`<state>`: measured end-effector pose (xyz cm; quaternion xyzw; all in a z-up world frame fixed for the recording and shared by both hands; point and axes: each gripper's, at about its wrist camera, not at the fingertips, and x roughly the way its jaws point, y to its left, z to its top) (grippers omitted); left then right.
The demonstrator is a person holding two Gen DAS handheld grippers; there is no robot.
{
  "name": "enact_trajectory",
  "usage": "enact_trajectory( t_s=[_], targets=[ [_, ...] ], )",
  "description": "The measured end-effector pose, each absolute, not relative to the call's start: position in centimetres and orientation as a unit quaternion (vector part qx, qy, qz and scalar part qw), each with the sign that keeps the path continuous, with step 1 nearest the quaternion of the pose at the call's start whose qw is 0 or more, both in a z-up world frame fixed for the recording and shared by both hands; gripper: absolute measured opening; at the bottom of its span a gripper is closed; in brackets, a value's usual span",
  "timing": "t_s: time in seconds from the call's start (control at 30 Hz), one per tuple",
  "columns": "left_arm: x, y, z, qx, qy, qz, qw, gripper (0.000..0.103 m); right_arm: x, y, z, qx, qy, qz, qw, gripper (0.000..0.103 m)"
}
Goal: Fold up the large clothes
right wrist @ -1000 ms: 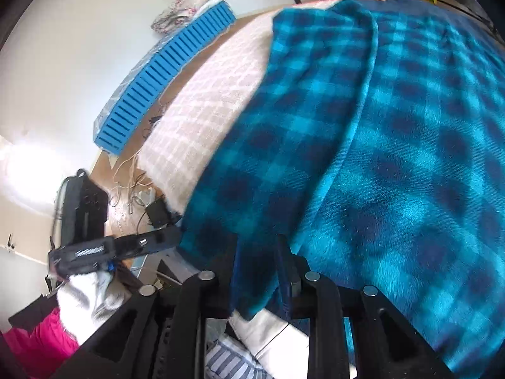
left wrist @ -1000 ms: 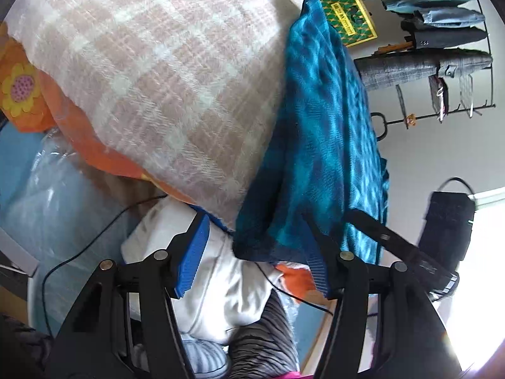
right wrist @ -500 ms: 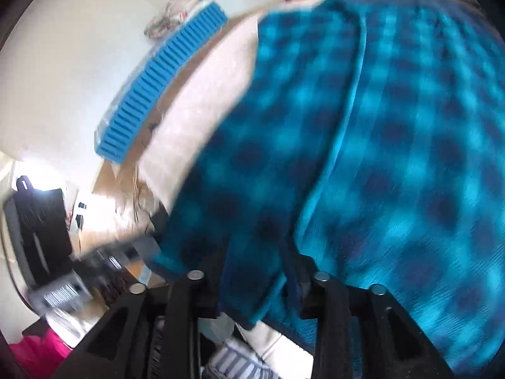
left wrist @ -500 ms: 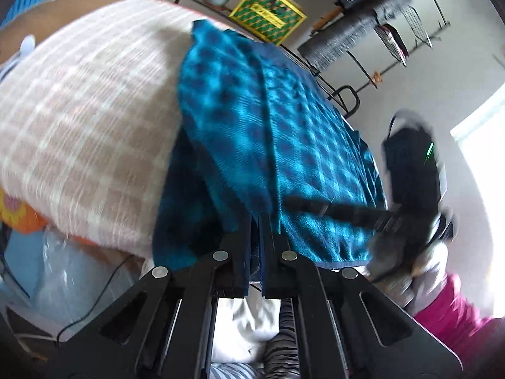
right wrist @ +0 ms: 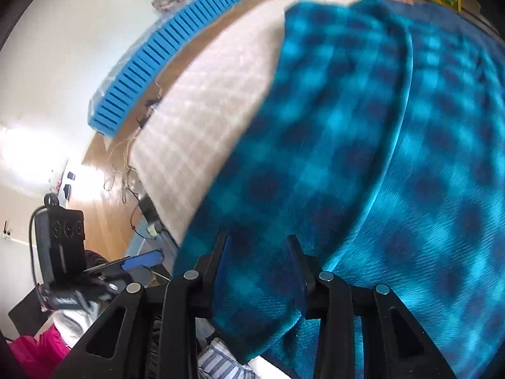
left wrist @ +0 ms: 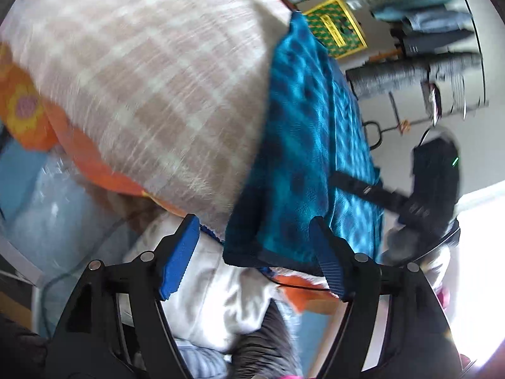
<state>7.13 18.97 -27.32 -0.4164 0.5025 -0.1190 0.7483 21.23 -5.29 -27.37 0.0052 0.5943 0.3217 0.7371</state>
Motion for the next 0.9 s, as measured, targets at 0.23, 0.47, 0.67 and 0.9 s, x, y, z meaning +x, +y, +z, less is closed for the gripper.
enact_trajectory(
  t_s=[0.23,0.47,0.67,0.9],
  targets=[
    [8.2,18.2,-30.7,-0.478,0.517,-0.158,0.692,0.073,21.3,-5.8,-29.2,0.028,0.605,0.310,0.733,0.034],
    [8.5,15.7,-26.6,-0.401,0.500,-0.155,0.752,0.030,21.3,-5.7,-29.3,0.023,0.606,0.308,0.733,0.036],
    [9.3,13.4,-25.7,-0.341,0.495,-0.160,0.783,0.009,21.6,-4.4,-28.6,0.023,0.612,0.308,0.728,0.037],
    [8.8,12.0,-23.5,-0.299,0.472,-0.195,0.806,0.009,26.0,-2.9,-23.6,0.019,0.573,0.292,0.766,0.051]
  ],
)
